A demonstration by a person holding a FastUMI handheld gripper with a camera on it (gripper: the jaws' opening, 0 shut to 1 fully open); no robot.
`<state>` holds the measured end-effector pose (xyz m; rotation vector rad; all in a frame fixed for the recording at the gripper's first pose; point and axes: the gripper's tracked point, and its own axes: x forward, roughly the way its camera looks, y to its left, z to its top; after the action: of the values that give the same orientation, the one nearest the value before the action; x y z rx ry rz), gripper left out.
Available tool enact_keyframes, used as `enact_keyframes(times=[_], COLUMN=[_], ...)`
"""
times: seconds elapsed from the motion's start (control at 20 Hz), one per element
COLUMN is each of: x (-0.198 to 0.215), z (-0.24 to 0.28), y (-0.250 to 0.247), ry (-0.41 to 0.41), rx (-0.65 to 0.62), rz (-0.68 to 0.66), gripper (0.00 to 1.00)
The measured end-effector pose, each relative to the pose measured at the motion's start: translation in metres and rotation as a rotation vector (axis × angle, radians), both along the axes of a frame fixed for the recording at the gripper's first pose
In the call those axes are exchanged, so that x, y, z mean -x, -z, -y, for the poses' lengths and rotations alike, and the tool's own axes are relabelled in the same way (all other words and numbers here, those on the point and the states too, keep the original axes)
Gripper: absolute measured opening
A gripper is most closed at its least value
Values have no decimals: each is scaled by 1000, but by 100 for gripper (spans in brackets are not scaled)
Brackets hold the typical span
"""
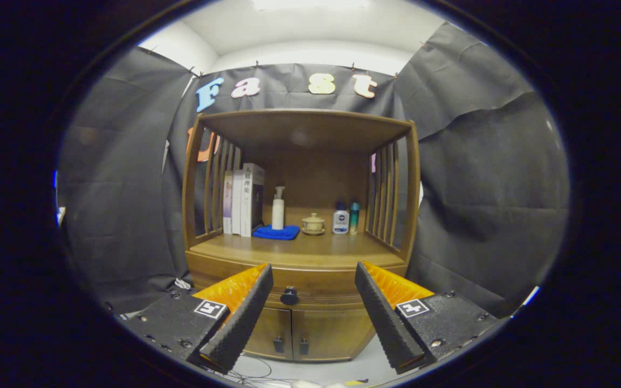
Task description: Pull open the drawer, take out the items inside it, and place them on the countertop above the cabinet.
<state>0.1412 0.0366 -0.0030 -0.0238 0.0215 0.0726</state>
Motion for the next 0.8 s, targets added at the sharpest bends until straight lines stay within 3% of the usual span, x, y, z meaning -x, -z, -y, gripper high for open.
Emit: enact_keyframes(times=[0.6,0.8], x=[-139,-154], z=[-41,-38], y=[118,140], ry=[-8,12], rx=[30,32], rz=[-166,-207], gripper=[99,85])
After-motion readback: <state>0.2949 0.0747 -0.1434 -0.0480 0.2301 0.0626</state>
